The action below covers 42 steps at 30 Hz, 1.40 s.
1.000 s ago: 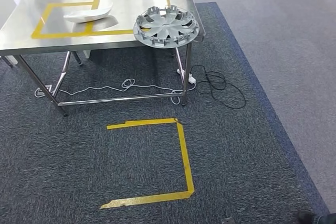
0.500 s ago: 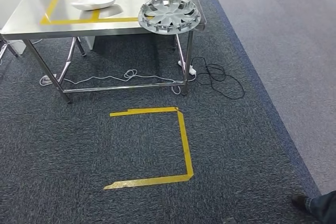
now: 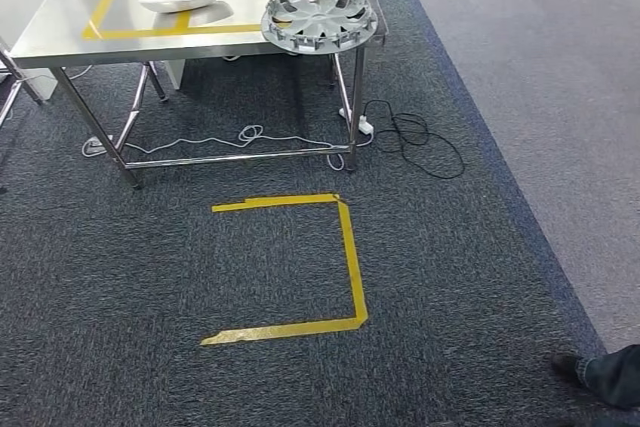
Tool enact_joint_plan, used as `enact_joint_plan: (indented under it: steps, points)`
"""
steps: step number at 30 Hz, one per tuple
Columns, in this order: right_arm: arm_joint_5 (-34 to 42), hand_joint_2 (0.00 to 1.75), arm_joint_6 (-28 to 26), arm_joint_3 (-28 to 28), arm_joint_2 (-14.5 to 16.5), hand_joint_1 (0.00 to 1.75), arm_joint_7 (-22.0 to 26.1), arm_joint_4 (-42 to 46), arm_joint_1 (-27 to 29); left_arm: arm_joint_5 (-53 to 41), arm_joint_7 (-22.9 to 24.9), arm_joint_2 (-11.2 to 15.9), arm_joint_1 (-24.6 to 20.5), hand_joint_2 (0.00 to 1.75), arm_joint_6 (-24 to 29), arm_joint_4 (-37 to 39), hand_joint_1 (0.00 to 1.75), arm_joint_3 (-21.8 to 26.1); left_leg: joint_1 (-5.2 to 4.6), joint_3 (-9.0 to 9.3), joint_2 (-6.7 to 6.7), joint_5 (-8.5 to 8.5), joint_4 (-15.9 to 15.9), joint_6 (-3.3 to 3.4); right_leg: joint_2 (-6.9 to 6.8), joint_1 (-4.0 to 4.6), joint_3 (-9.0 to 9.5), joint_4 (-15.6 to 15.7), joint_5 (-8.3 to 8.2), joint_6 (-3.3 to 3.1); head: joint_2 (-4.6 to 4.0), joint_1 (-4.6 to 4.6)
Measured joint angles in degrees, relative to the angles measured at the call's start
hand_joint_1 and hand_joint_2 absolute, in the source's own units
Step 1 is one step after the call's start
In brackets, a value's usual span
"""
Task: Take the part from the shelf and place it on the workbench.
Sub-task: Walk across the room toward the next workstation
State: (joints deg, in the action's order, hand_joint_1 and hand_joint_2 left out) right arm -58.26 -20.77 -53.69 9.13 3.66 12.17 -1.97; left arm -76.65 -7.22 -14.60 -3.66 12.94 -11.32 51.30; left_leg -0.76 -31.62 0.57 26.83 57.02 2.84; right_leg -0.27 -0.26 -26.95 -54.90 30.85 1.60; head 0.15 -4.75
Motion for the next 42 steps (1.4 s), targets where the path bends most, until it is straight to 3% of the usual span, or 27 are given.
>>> enact_joint_plan:
  steps: [4, 9, 20, 28, 30, 31, 33, 34, 35, 36, 37, 39, 40, 42]
  points:
    - [0.3, 0.00, 0.4, -0.5, 0.1, 0.00, 0.0, 0.0, -0.1, 0.0, 0.0, 0.0, 0.0, 0.00, 0.2, 0.0, 0.00, 0.0, 0.25, 0.01, -0.05, -0.69, -0.4, -0.98, -0.11, 0.25, -0.23, -0.1, -0.34, -0.55, 0.00, -0.01]
    - [0.7, 0.00, 0.6, -1.0, 0.1, 0.00, 0.1, 0.0, -0.1, 0.0, 0.1, 0.0, 0.0, 0.00, 0.5, 0.0, 0.00, 0.1, 0.35, -0.02, -0.09, -0.96, -0.6, -1.40, -0.12, 0.33, -0.36, -0.2, -0.46, -0.76, 0.00, -0.02]
    - [-0.1, 0.00, 0.1, -1.3, 0.1, 0.00, 0.4, 0.0, -0.1, 0.0, 0.1, 0.0, 0.0, 0.00, 0.5, 0.0, 0.00, 0.1, 0.27, -0.22, -0.09, -0.93, -0.4, -1.39, -0.12, 0.21, -0.43, -0.2, -0.52, -0.71, 0.00, -0.03]
    - [-1.2, 0.00, -0.7, -1.3, 0.3, 0.00, 0.5, 0.0, -0.1, 0.0, 0.1, 0.1, 0.0, 0.00, 0.5, 0.0, 0.00, 0.1, 0.11, -0.82, -0.27, -0.91, 0.0, -0.68, -0.43, 0.10, -0.26, -0.1, -0.82, -0.15, 0.00, -0.01]
    - [-1.2, 0.00, -0.9, -1.3, 0.3, 0.00, 0.5, 0.0, -0.1, 0.0, 0.1, 0.1, 0.0, 0.00, 0.6, 0.0, 0.00, 0.1, 0.45, -0.88, -0.51, -1.51, -0.8, -0.21, -0.37, 0.11, -0.66, -1.1, 0.27, 0.22, 0.00, -0.07]
    - [-1.2, 0.00, -1.0, -1.3, 0.3, 0.00, 0.5, 0.0, -0.1, 0.0, 0.1, 0.0, 0.0, 0.00, 0.6, 0.0, 0.00, 0.1, 0.64, -0.98, -0.69, -1.84, -1.1, 0.00, -0.23, 0.09, -1.67, -3.2, 1.81, 0.43, 0.00, -0.15]
    - [-1.2, 0.00, -1.1, -1.3, 0.3, 0.00, 0.4, 0.0, -0.1, -0.1, 0.1, 0.0, 0.0, 0.00, 0.6, 0.0, 0.00, 0.1, 0.77, -1.41, -1.12, -2.19, -1.3, 0.16, 0.06, -0.15, -5.07, -10.7, 6.09, 0.84, 0.00, -0.21]
    - [-1.2, 0.00, -1.1, -1.3, 0.3, 0.00, 0.4, 0.0, -0.1, -0.1, 0.1, 0.0, 0.1, 0.00, 0.5, 0.0, 0.00, 0.1, 0.78, -1.67, -1.39, -2.32, -1.3, 0.08, 0.09, -0.29, -6.73, -14.5, 7.68, 1.04, 0.00, -0.22]
    - [-1.2, 0.00, -1.1, -1.3, 0.3, 0.00, 0.3, 0.0, -0.1, -0.1, 0.1, 0.0, 0.1, 0.00, 0.5, 0.0, 0.00, 0.1, 0.83, -1.87, -1.75, -2.45, -1.2, -0.07, 0.10, -0.44, -7.63, -16.7, 8.22, 1.21, 0.00, -0.20]
    - [-1.2, 0.00, -1.1, -1.3, 0.3, 0.00, 0.2, 0.0, 0.0, -0.2, 0.1, 0.0, 0.1, 0.00, 0.5, 0.0, 0.00, 0.1, 0.91, -2.05, -2.22, -2.61, -1.2, -0.27, 0.14, -0.59, -7.48, -16.7, 7.60, 1.37, 0.00, -0.20]
    - [-1.2, 0.00, -1.1, -1.3, 0.3, 0.00, 0.1, 0.0, 0.0, -0.2, 0.1, 0.0, 0.1, 0.00, 0.5, 0.0, 0.00, 0.1, 1.04, -2.22, -2.78, -2.74, -1.0, -0.51, 0.29, -0.79, -6.09, -14.2, 5.91, 1.52, 0.00, -0.20]
    - [-1.2, 0.00, -1.1, -1.3, 0.3, 0.00, 0.0, 0.0, 0.0, -0.3, 0.1, 0.0, 0.1, 0.00, 0.5, 0.0, 0.00, 0.1, 1.24, -2.74, -4.02, -2.94, -0.4, -1.17, 2.02, -1.22, -1.76, -5.9, 2.33, 1.78, 0.00, -0.24]
    - [-1.2, 0.00, -1.2, -1.3, 0.4, 0.00, -0.1, 0.0, 0.0, -0.3, 0.1, 0.0, 0.0, 0.00, 0.5, 0.0, 0.00, 0.1, 1.25, -3.08, -4.63, -3.06, 0.0, -1.60, 2.91, -1.36, -0.24, -2.7, 1.38, 1.60, 0.00, -0.21]
    - [-1.2, 0.00, -1.3, -1.3, 0.4, 0.00, -0.1, 0.0, 0.0, -0.4, 0.1, 0.0, 0.0, 0.00, 0.5, 0.0, 0.00, 0.1, 1.21, -3.59, -5.62, -3.44, 0.3, -2.52, 3.71, -1.22, 0.53, -0.8, 1.31, 0.84, 0.00, -0.17]
